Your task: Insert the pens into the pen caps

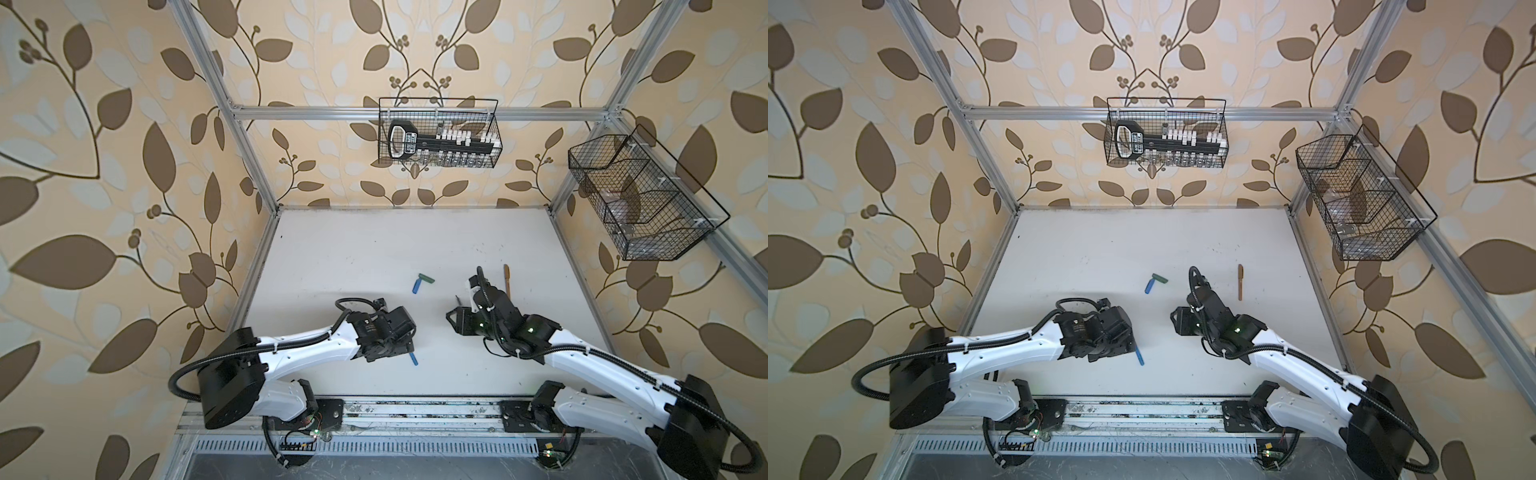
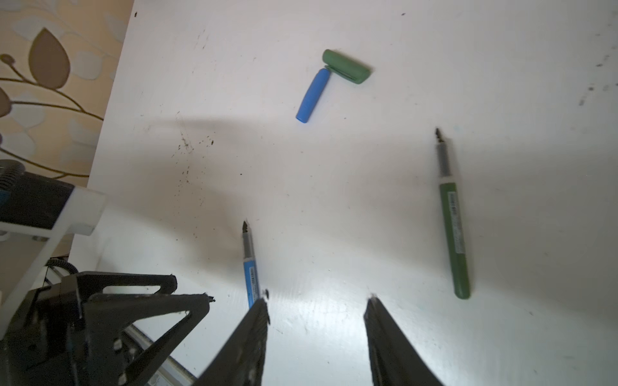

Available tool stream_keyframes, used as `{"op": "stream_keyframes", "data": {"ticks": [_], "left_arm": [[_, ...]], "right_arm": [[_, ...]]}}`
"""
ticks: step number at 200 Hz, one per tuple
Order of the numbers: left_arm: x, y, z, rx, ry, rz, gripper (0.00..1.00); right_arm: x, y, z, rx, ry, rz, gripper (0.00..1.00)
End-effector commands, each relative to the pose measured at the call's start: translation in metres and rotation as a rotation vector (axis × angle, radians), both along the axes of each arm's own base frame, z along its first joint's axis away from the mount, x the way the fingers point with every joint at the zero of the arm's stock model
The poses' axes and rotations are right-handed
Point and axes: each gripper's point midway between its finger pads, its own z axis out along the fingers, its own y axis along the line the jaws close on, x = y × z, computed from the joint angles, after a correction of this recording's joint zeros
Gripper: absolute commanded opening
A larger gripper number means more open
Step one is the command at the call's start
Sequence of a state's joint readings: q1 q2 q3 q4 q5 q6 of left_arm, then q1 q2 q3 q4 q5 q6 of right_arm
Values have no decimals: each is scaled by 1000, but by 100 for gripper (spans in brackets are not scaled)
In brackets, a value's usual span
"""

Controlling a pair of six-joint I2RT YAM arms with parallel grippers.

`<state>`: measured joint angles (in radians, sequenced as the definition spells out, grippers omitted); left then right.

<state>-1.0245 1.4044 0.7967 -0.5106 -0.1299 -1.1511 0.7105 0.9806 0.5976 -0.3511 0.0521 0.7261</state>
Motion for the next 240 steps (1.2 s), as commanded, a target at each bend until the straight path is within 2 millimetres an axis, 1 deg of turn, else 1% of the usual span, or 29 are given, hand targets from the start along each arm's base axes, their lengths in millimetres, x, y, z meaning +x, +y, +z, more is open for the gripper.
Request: {"op": "stream_keyframes", "data": {"ticks": [1,11,29,45,67,85,96,115,123,136,157,178,188,214,240], "left_arm": [[15,-24,-8,-20,-30,40,78],[14,-33,-13,-9,-16,21,71],[14,-34,-18,63,7,-1,62],[15,-31,-19,117,14,-14,62],[19,-29,-19,165,4,-53,61],[24,-36,-20,189,-4,-122,56],[27,-42,-22,201,-8,-177,50],[31,-43,-28,245,2,-231,41],[32,-45,-29,260,-2,-276,40],[35,-45,-28,280,-1,-295,39],[41,-49,-27,260,-11,-317,39],[45,-60,-28,222,-37,-368,38],[46,-64,-30,214,-39,-390,34],[45,-74,-34,184,-42,-433,18],[44,-87,-32,130,-67,-503,18]], "right_arm": [[-15,-14,-9,-8,26,9,49],[-21,-16,-11,2,35,12,49],[-28,-20,-15,13,48,14,49],[-33,-21,-19,27,59,13,49],[-35,-23,-18,37,51,11,49],[-35,-24,-17,39,45,4,49],[-35,-25,-16,40,46,1,48],[-36,-25,-16,46,48,-4,48],[-36,-25,-16,46,50,-6,48],[-36,-25,-16,48,50,-9,48],[-35,-25,-14,51,46,-10,48],[-32,-25,-10,57,38,-16,48],[-31,-25,-7,61,33,-15,48],[-29,-26,-3,65,27,-17,48],[-29,-26,-3,66,34,-18,48]]}}
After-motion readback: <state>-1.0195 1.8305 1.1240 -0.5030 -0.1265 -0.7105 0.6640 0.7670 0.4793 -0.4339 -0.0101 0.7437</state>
